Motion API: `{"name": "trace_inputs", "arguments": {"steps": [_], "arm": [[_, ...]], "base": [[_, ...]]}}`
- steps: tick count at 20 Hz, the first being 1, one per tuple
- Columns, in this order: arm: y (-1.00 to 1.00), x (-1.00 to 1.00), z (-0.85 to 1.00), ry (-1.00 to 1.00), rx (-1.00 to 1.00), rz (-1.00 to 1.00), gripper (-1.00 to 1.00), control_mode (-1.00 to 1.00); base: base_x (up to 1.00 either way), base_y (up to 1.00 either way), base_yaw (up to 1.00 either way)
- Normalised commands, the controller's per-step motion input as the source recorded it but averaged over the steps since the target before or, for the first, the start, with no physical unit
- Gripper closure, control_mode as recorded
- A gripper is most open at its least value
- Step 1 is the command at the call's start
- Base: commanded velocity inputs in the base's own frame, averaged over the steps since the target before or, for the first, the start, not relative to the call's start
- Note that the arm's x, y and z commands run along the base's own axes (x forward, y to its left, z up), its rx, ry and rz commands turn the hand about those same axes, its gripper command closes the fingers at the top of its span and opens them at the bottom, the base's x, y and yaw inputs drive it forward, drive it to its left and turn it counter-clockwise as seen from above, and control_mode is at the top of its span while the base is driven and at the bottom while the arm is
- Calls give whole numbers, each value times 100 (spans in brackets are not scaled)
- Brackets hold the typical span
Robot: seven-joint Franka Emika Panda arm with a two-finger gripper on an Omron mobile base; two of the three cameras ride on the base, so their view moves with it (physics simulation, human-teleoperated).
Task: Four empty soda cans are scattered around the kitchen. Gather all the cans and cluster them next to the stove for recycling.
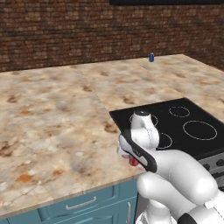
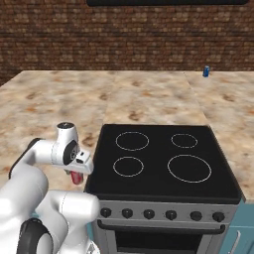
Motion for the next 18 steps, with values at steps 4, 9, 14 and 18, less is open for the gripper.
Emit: {"name": "trace_inputs", "arguments": {"steps": [4,9,14,18], "arm": [[0,0,-21,0,0,0,100,-100],[2,0,-9,0,0,0,100,-100],[5,-15,0,1,0,1,100,-100],[0,-3,0,0,0,0,100,-100]], "base": [[0,0,0],[0,0,0],[0,0,0],[0,0,0]]}}
